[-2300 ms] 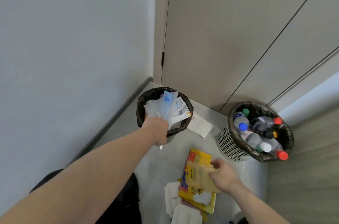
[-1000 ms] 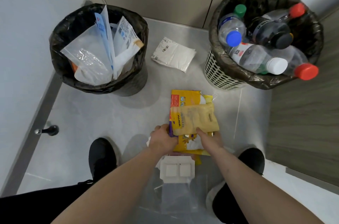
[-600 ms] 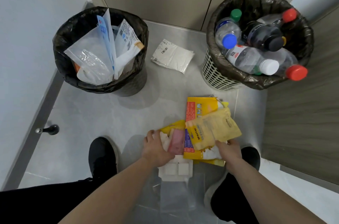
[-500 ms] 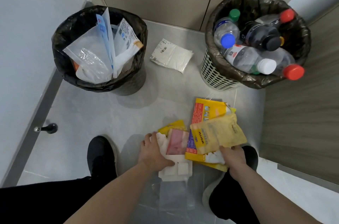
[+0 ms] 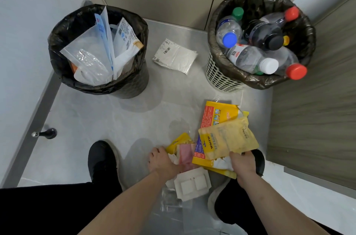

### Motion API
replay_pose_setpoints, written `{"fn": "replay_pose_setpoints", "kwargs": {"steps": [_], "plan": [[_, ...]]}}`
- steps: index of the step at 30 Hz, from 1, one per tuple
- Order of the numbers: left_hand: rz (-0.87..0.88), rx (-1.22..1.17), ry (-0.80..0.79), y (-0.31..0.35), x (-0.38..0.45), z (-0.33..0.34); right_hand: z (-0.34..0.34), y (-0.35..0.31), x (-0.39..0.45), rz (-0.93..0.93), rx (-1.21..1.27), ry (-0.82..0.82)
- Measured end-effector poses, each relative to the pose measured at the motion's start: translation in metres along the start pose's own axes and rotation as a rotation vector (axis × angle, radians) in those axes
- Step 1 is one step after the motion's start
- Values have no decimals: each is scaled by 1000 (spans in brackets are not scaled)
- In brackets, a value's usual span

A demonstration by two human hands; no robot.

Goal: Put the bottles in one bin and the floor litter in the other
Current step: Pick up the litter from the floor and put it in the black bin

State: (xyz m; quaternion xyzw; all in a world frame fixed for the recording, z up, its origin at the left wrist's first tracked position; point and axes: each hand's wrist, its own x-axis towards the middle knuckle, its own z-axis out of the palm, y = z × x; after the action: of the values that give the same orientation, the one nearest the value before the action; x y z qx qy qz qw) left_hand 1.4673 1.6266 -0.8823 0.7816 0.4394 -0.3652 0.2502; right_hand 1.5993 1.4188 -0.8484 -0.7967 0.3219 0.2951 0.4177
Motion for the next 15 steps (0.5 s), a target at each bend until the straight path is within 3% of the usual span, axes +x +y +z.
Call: {"fn": "replay_pose_setpoints", "kwargs": {"steps": [4,9,15], "plan": [[-42,-47,1,17,-4,9,-4,-1,3,-1,5,37],[38,108,123,31,-1,17,-2,14,-10,-1,-3,37],[77,5,34,32,4,1,4,4,-19,-25,-24,24]]}}
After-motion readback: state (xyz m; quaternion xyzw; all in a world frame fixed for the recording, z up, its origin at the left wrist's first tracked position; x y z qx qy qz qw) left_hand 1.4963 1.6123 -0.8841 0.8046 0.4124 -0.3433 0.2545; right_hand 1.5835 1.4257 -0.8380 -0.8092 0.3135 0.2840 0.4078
